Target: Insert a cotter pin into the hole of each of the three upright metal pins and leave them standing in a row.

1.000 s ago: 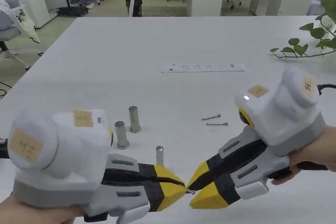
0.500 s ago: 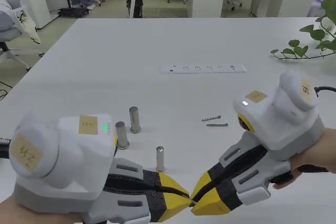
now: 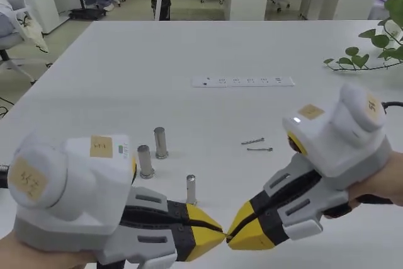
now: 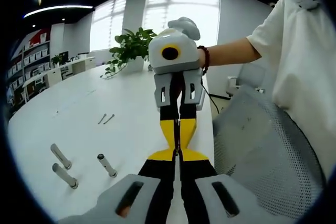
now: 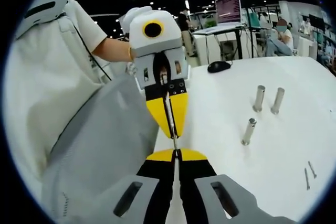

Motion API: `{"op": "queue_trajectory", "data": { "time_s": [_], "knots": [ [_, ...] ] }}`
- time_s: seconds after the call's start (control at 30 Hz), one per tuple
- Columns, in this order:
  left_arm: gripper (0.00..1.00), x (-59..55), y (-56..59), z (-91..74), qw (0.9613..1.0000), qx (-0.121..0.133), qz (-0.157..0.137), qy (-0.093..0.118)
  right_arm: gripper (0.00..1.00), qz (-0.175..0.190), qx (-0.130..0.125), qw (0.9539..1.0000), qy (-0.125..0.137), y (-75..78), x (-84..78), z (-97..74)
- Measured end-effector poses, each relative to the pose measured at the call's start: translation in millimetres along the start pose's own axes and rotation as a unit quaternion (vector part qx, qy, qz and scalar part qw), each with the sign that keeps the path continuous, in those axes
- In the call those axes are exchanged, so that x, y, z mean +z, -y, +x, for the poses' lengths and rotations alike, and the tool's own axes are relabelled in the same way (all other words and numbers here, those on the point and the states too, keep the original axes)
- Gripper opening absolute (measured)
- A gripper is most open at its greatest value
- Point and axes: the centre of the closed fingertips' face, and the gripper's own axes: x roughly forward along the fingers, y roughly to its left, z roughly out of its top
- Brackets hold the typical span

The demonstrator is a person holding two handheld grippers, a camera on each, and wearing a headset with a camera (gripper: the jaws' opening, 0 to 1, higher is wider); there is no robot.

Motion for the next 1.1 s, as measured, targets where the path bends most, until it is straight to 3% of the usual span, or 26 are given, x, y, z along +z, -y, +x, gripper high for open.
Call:
{"op": "queue_trajectory", "data": {
  "time_s": [0.33,0.7,0.9,1.1],
  "knots": [
    [0.01,-4.7,-8.9,2.1,0.9997,0.022,-0.012,0.002,0.02,-0.022,-0.024,0.9990,-0.030,7.4,-1.8,3.4],
    [0.07,-12.6,-26.9,-1.7,0.9970,0.068,-0.036,0.005,0.02,-0.043,-0.073,0.9929,-0.083,28.6,-14.3,-1.6],
    [0.11,-17.8,-44.7,-8.6,0.9920,0.114,-0.051,0.013,0.02,-0.056,-0.099,0.9873,-0.110,40.9,-18.3,-4.5],
    [0.13,-20.3,-66.5,-15.1,0.9834,0.162,-0.075,0.032,0.02,-0.072,-0.123,0.9802,-0.138,55.6,-20.8,-5.5]
  ]
}}
